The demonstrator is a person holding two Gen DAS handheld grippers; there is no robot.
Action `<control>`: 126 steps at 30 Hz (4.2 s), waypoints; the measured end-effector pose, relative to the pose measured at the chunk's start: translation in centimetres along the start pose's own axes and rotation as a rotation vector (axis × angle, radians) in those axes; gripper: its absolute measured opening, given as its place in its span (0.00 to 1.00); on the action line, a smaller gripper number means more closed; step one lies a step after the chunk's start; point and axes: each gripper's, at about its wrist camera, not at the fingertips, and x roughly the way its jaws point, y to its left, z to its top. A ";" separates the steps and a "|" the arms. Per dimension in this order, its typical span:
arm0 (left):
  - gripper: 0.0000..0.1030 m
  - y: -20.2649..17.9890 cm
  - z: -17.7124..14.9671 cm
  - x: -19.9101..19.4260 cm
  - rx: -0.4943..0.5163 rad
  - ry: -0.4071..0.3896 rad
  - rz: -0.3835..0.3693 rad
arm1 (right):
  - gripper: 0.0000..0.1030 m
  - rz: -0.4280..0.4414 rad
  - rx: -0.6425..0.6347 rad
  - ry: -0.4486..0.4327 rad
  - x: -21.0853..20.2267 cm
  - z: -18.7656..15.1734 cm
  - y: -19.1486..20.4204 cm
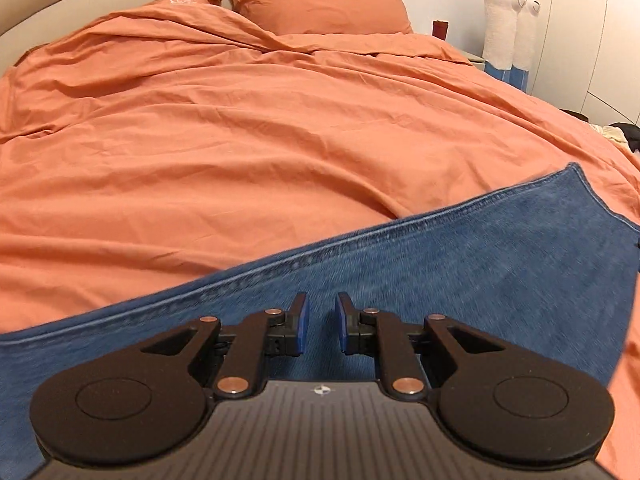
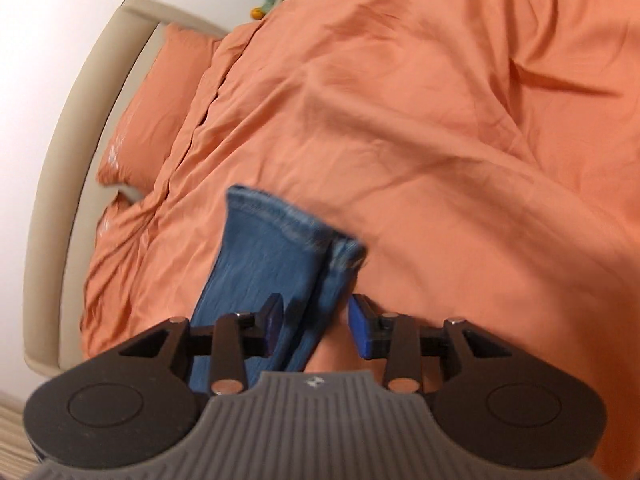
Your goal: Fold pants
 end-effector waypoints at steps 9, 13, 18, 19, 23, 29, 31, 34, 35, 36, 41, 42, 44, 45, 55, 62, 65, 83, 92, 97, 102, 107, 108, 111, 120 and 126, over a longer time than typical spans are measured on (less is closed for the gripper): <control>0.21 -0.3 0.6 3.9 -0.029 0.005 0.036 | 0.11 0.055 0.013 -0.012 2.5 1.4 -1.5; 0.26 0.8 0.2 1.3 -0.067 -0.061 -0.033 | 0.06 0.047 -0.090 -0.037 1.7 1.5 0.5; 0.26 3.6 -1.3 -4.5 -0.140 -0.100 -0.022 | 0.05 0.070 -0.292 -0.102 -1.3 1.0 7.1; 0.26 4.2 -1.7 -6.0 -0.153 -0.114 -0.025 | 0.05 0.078 -0.342 -0.115 -2.1 0.6 9.0; 0.26 6.8 -3.1 -11.6 -0.207 -0.160 -0.028 | 0.05 0.133 -0.532 -0.156 -5.1 -2.1 16.8; 0.26 10.2 -5.9 -16.7 -0.341 -0.131 -0.006 | 0.05 0.229 -0.710 -0.165 -6.9 -8.8 26.9; 0.29 10.9 -7.2 -17.8 -0.376 -0.141 -0.004 | 0.05 0.257 -0.733 -0.144 -6.3 -11.6 29.1; 0.42 11.8 -8.7 -18.8 -0.421 -0.154 -0.033 | 0.05 0.293 -0.748 -0.094 -4.5 -16.2 31.3; 0.43 12.1 -9.2 -19.0 -0.441 -0.154 -0.042 | 0.05 0.302 -0.759 -0.079 -3.7 -17.8 31.8; 0.43 12.5 -9.7 -19.2 -0.464 -0.156 -0.049 | 0.04 0.310 -0.767 -0.060 -3.0 -19.5 32.1; 0.43 14.9 -10.9 -18.6 -0.558 -0.138 -0.094 | 0.04 0.315 -0.817 0.086 2.0 -28.8 31.3; 0.43 15.2 -11.1 -18.5 -0.567 -0.135 -0.101 | 0.04 0.302 -0.833 0.133 3.5 -30.7 30.7; 0.43 15.8 -11.5 -17.9 -0.587 -0.119 -0.102 | 0.04 0.254 -0.887 0.226 6.2 -35.0 28.9; 0.43 16.2 -11.7 -17.5 -0.597 -0.108 -0.114 | 0.04 0.221 -0.930 0.270 7.4 -37.0 28.1; 0.55 16.7 -11.5 -13.5 -0.632 -0.037 -0.224 | 0.31 0.146 -1.064 0.438 8.8 -40.0 26.8; 0.62 16.6 -10.1 -8.9 -0.652 -0.045 -0.256 | 0.41 0.143 -1.092 0.278 5.4 -33.9 27.1; 0.62 16.7 -9.5 -6.7 -0.664 -0.052 -0.252 | 0.40 0.071 -1.102 0.140 5.4 -30.4 25.9; 0.05 15.1 -8.5 -4.5 -0.518 -0.109 -0.186 | 0.00 -0.059 -0.938 0.058 18.3 -19.9 23.5; 0.17 15.2 -8.7 -4.4 -0.499 -0.064 -0.165 | 0.00 -0.108 -0.979 0.065 19.8 -20.9 22.8; 0.20 14.5 -9.1 -8.3 -0.483 -0.056 -0.147 | 0.05 -0.079 -0.937 0.085 14.2 -19.3 23.6; 0.22 12.5 -9.1 -11.3 -0.462 -0.032 -0.170 | 0.05 -0.103 -0.951 0.151 8.2 -18.6 22.1; 0.22 9.7 -9.9 -12.2 -0.390 0.031 -0.145 | 0.05 -0.131 -0.994 0.234 4.7 -21.9 19.3; 0.22 9.3 -10.2 -12.2 -0.384 0.044 -0.137 | 0.05 -0.135 -1.008 0.253 4.5 -22.5 18.9; 0.24 8.6 -10.8 -11.0 -0.346 0.103 -0.078 | 0.05 -0.166 -1.048 0.286 4.9 -24.0 18.2; 0.30 9.8 -12.0 -9.0 -0.414 0.172 -0.086 | 0.00 -0.197 -1.070 0.342 6.7 -25.0 16.2; 0.35 12.2 -10.9 -12.6 -0.445 0.148 -0.088 | 0.05 -0.174 -1.156 0.230 4.0 -25.9 18.4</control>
